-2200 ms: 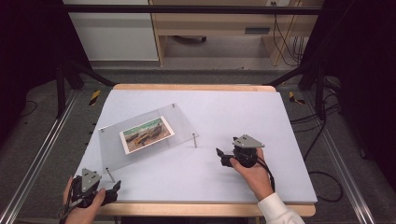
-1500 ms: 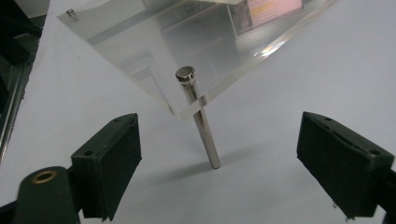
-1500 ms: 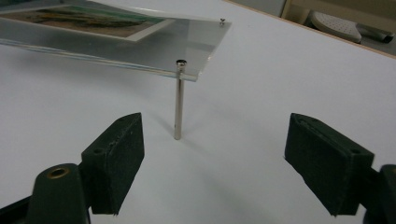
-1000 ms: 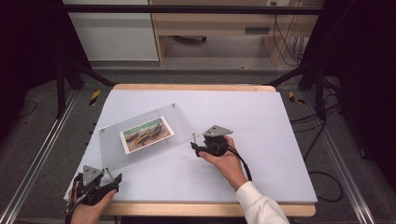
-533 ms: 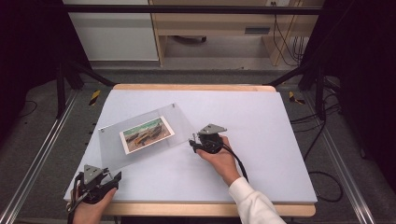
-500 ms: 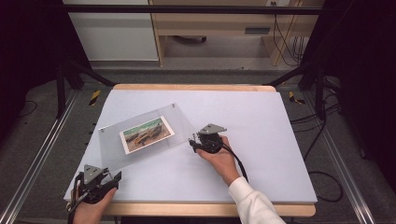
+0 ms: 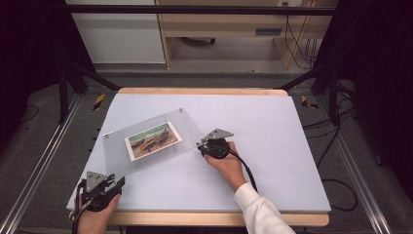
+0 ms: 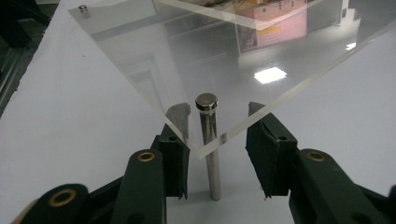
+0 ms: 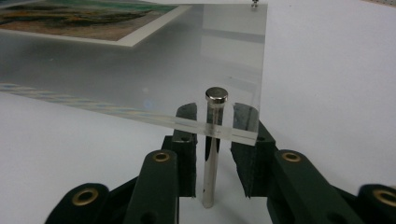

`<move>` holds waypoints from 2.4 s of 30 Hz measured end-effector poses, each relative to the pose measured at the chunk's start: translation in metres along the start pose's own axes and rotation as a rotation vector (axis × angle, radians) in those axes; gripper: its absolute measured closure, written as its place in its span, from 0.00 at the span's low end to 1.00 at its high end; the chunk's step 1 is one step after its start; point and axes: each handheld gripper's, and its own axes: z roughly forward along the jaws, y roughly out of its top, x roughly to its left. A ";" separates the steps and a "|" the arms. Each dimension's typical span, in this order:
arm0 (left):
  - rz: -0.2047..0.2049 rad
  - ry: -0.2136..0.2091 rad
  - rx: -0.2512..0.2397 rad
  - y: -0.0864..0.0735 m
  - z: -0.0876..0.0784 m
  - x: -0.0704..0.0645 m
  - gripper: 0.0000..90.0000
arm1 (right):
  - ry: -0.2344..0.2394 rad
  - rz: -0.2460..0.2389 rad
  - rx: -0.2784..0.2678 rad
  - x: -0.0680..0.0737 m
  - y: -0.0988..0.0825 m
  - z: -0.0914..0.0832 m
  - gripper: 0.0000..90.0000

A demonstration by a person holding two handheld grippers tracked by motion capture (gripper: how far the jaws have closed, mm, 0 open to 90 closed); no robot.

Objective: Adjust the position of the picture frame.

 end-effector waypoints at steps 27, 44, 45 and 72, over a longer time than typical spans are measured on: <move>-0.049 0.000 -0.084 0.004 -0.002 0.011 0.80 | 0.029 0.039 -0.093 -0.002 0.008 -0.003 0.94; -0.064 -0.046 -0.112 0.004 -0.002 0.012 0.93 | 0.030 0.056 -0.113 0.000 0.010 -0.004 0.83; -0.065 -0.047 -0.111 0.004 -0.002 0.012 0.93 | 0.033 0.057 -0.114 0.001 0.011 -0.004 0.85; -0.083 -0.051 -0.086 0.009 -0.002 0.013 0.88 | 0.024 0.060 -0.086 -0.001 0.015 -0.006 0.94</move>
